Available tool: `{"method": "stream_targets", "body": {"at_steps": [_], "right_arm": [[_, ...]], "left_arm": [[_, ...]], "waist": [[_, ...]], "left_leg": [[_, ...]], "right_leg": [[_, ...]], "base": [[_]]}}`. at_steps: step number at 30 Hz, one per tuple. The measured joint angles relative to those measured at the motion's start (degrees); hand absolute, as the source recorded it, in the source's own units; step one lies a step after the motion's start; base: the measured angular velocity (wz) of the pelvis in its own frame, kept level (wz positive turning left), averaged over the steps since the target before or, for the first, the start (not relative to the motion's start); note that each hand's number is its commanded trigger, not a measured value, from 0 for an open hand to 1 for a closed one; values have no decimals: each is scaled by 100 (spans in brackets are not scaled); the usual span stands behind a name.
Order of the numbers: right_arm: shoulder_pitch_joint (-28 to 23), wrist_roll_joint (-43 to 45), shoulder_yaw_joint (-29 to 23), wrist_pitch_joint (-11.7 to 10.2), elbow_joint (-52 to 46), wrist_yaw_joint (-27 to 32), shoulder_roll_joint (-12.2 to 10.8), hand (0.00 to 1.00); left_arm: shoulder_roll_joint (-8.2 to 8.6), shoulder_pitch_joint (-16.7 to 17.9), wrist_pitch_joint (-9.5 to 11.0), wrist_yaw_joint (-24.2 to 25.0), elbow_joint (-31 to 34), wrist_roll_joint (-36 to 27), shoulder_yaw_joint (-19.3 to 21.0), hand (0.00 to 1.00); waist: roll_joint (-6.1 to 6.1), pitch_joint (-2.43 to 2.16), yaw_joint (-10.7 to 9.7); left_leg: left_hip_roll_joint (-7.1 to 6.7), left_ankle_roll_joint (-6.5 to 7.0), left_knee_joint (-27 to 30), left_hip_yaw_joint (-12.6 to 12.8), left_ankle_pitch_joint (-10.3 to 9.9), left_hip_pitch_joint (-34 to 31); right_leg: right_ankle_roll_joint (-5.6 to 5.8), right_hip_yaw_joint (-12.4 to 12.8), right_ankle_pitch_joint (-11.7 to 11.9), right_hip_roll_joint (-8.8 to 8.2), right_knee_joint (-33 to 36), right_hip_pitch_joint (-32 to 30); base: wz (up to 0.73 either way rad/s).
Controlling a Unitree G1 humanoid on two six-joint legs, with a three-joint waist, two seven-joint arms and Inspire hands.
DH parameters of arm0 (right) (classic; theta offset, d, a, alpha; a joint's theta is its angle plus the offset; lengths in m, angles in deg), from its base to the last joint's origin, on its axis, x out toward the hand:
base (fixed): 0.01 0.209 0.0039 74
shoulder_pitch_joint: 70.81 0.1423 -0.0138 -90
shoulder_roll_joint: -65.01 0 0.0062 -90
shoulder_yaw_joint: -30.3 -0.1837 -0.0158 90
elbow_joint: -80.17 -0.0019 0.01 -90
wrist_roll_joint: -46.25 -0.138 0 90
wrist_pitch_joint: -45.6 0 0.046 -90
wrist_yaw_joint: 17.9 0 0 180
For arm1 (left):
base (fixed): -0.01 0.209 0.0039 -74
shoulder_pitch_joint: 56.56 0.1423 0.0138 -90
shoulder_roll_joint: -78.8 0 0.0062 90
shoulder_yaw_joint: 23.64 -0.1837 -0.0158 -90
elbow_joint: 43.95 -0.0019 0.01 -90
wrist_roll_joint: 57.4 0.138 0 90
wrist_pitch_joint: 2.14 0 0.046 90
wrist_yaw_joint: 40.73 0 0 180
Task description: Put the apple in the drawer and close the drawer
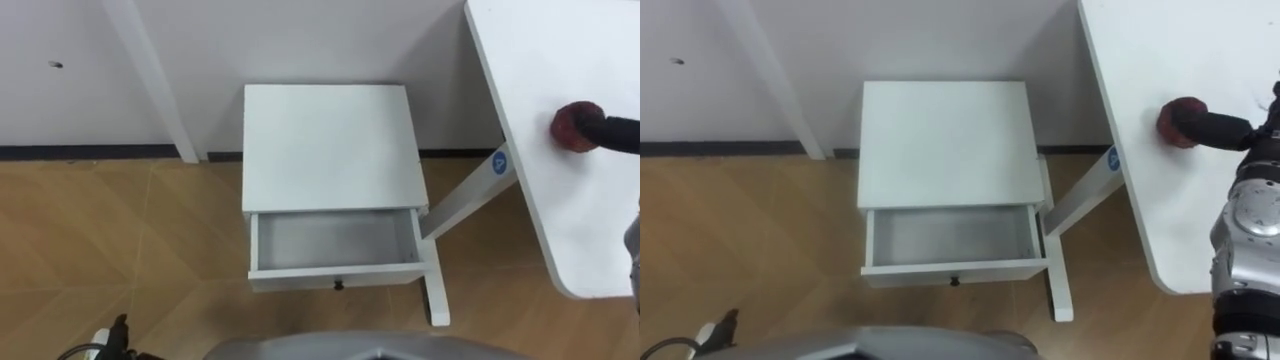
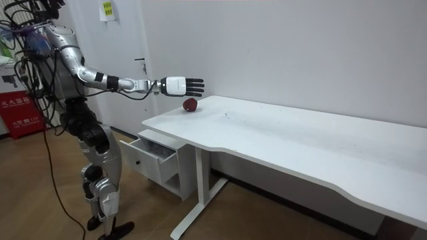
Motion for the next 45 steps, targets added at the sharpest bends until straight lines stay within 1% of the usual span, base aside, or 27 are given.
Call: {"method": "stream_targets", "body": {"at_steps": [6, 11, 13, 18, 23, 29, 32, 34, 37, 39, 45], "right_arm": [[1, 373, 15, -2, 211, -150, 0, 0], [1, 688, 20, -2, 254, -255, 0, 0], [1, 717, 35, -2, 257, -326, 0, 0], [152, 711, 41, -4, 547, -377, 0, 0], [191, 717, 41, -4, 635, -483, 0, 0], [260, 719, 45, -4, 784, -626, 0, 0], [437, 717, 214, -4, 1107, -687, 23, 0], [523, 743, 308, -3, 1366, -737, 40, 0], [568, 829, 459, -3, 1641, -747, 68, 0], [570, 916, 459, -4, 1768, -748, 85, 0], [605, 971, 460, -9, 1934, -744, 108, 0]], "left_arm": [[0, -21, 0, 34, 0, 3, -12, 0], [-2, -28, -1, 203, 0, 6, -9, 0], [-3, -48, 0, 268, 0, 6, -10, 0], [-7, -44, 0, 300, 0, 12, -10, 0], [-29, -46, 0, 360, 2, 18, -10, 0], [-97, -50, 0, 374, 3, 16, -9, 0], [-145, -31, 0, 373, 1, 13, -9, 0], [-178, -28, 2, 367, -12, 16, -12, 0], [-202, 27, 2, 330, -27, 13, -38, 0], [-202, 42, 2, 329, -27, 13, -51, 0], [-205, 123, 2, 231, -27, 13, -52, 0]], "waist": [[6, 9, 29], [10, 16, 31], [4, 18, 37], [-23, 27, 60], [-20, 25, 89], [-23, 24, 134], [-42, 22, 136], [-67, 17, 140], [-103, -7, 147], [-106, -11, 142], [-83, -19, 163]], "left_leg": [[-2, -1, -8, -41, 0, 13], [-2, -1, -9, -52, 1, 4], [-2, -1, -9, -56, 1, 3], [-3, -1, -5, -55, 1, 4], [-4, -2, -5, -60, 1, 13], [-7, -2, 5, -73, 1, 38], [-7, -6, 7, -80, 4, 34], [-7, -11, 7, -114, 8, 19], [-8, -17, 28, -181, 12, 7], [-10, -17, 39, -231, 12, 2], [-14, -18, 83, -332, 12, -53]], "right_leg": [[0, -59, 0, -3, 1, 17], [0, -98, 0, -4, -1, 15], [0, -147, 0, -8, 0, 15], [0, -137, 0, -8, 3, 16], [0, -145, 0, -9, -2, 37], [0, -145, 0, -10, -7, 104], [0, -158, 0, -11, -4, 103], [0, -234, 0, -11, -6, 102], [0, -393, 0, -19, -5, 105], [0, -476, 0, -25, -5, 105], [0, -603, 0, -31, -13, 114]], "base": [[3], [0], [0], [0], [0], [0], [0], [6], [12], [14], [9]]}}
